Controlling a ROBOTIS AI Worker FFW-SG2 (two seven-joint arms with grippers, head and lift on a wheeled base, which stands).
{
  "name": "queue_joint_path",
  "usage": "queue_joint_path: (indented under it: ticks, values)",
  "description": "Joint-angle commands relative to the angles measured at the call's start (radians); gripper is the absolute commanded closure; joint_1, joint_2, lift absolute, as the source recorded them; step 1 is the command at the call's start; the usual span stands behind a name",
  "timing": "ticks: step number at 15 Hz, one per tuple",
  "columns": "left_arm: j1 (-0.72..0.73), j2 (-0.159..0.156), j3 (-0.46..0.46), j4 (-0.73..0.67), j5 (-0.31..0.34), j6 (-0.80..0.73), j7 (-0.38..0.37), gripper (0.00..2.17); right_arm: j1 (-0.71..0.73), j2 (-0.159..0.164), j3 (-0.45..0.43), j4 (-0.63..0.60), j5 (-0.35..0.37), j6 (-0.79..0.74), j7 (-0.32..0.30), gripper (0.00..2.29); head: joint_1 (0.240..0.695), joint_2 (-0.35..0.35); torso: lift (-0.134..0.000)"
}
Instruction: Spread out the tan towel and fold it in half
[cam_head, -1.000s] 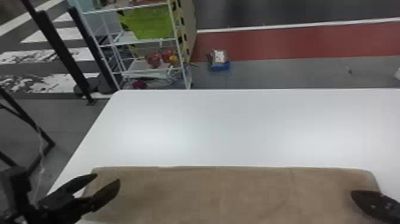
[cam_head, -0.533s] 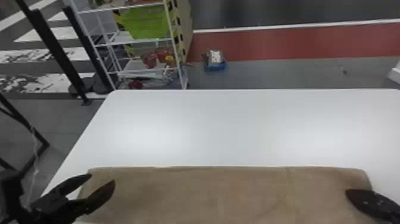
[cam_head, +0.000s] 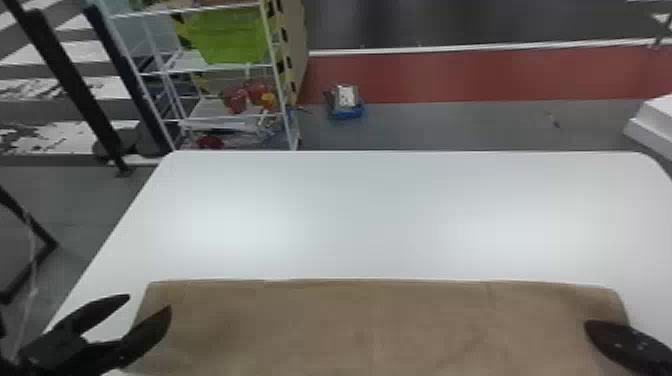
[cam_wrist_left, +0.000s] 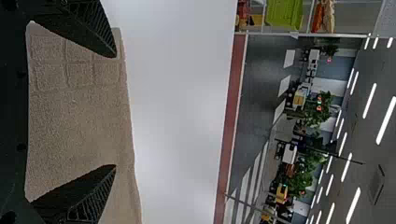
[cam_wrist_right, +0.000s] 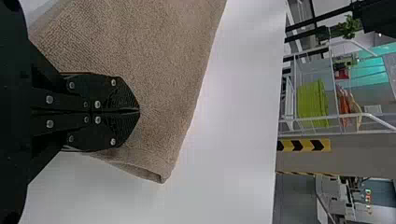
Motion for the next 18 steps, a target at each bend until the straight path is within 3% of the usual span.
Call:
queue_joint_path:
  ticks: [1, 4, 5, 6, 7, 10, 14, 18]
  values:
    - [0.002, 0.0, 0.0, 0.001, 0.0, -0.015, 0.002, 0.04, 0.056, -0.013, -0.052, -0.026, -0.047, -0.006, 0.001, 1.77, 0.695, 0.1, -0.123]
    - [0.002, 0.002, -0.015, 0.004, -0.002, -0.024, 0.006, 0.04, 0.076, -0.014, -0.101, -0.045, -0.107, -0.018, 0.006, 1.75, 0.695, 0.069, -0.123]
    - [0.002, 0.002, -0.024, 0.002, -0.002, -0.03, 0.009, 0.04, 0.076, -0.011, -0.109, -0.048, -0.138, -0.037, 0.015, 1.47, 0.695, 0.058, -0.123]
    - [0.002, 0.0, -0.035, -0.004, -0.002, -0.03, 0.016, 0.04, 0.082, 0.0, -0.119, -0.051, -0.17, -0.116, 0.026, 0.65, 0.695, 0.04, -0.123]
    - [0.004, -0.007, -0.037, -0.008, -0.002, -0.03, 0.016, 0.04, 0.084, 0.004, -0.121, -0.055, -0.193, -0.178, 0.04, 0.0, 0.695, 0.036, -0.123]
    - [0.033, -0.007, -0.037, -0.025, 0.023, -0.107, 0.019, 0.04, 0.093, 0.026, -0.128, -0.054, -0.251, -0.356, 0.057, 0.03, 0.695, 0.036, -0.123]
    - [0.042, -0.007, -0.038, -0.041, 0.025, -0.122, 0.019, 0.04, 0.108, 0.052, -0.136, -0.054, -0.315, -0.454, 0.043, 0.04, 0.695, 0.045, -0.123]
    - [0.045, -0.007, -0.046, -0.042, 0.025, -0.141, 0.019, 0.04, 0.124, 0.058, -0.155, -0.06, -0.34, -0.463, 0.037, 0.06, 0.695, 0.031, -0.123]
